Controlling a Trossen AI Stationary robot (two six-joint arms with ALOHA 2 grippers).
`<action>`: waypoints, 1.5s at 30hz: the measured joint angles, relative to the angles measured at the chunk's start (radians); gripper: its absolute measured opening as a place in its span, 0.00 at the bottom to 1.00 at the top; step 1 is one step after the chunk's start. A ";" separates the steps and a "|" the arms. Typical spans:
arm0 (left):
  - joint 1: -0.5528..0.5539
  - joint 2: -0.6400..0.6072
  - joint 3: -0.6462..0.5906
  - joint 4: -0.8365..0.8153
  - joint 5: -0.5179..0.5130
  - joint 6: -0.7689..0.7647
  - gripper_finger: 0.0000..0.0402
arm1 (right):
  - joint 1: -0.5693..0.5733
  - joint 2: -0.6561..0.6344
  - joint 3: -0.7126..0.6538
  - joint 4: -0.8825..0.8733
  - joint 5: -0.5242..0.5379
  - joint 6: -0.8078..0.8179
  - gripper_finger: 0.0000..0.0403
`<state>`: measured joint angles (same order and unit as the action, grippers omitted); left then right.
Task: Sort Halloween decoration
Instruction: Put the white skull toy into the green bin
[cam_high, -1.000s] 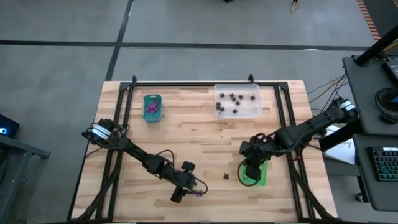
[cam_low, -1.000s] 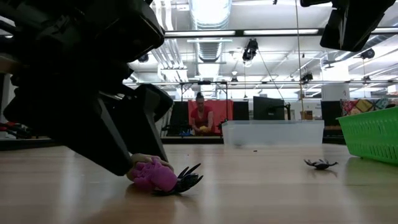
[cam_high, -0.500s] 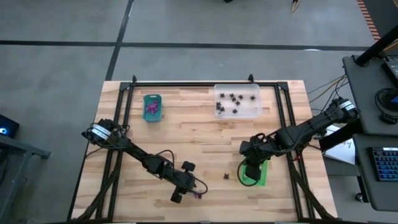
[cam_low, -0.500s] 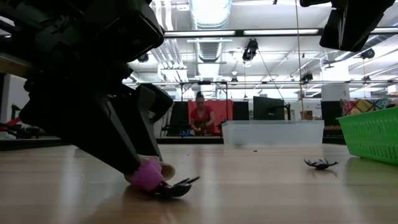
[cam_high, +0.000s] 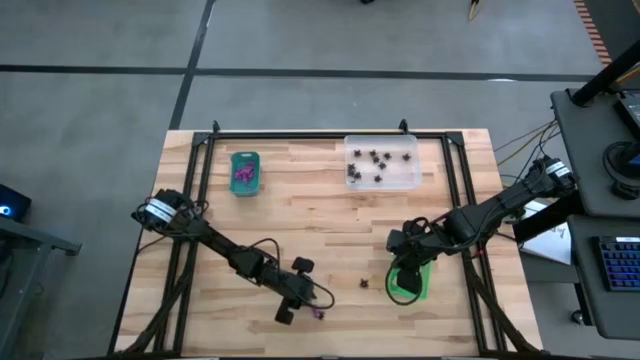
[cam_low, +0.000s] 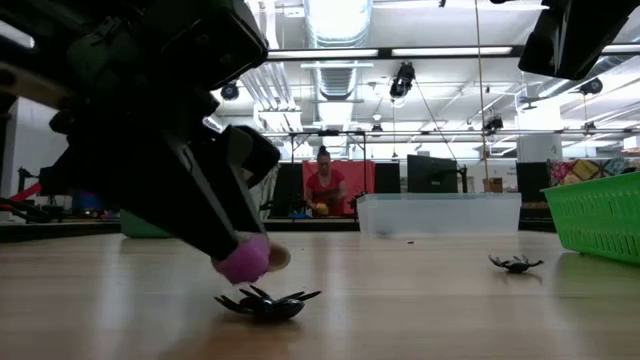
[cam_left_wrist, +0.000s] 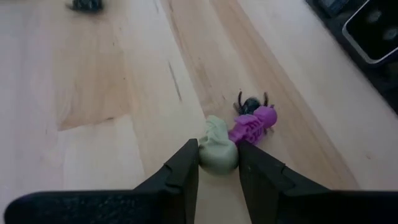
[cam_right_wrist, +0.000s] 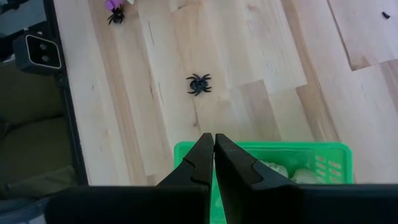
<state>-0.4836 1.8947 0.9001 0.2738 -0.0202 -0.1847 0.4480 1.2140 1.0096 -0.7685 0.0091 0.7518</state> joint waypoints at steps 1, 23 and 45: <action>0.000 0.000 0.000 -0.007 -0.001 0.000 0.20 | 0.000 0.000 0.000 0.000 0.002 0.000 0.02; 0.001 0.000 0.000 -0.060 -0.016 -0.045 0.35 | 0.000 0.000 0.000 0.000 0.018 0.000 0.02; 0.004 -0.006 0.000 -0.105 -0.076 -0.043 0.16 | 0.000 0.000 0.000 0.003 0.020 0.000 0.02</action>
<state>-0.4799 1.8889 0.9001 0.1688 -0.0963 -0.2276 0.4477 1.2140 1.0096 -0.7650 0.0290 0.7521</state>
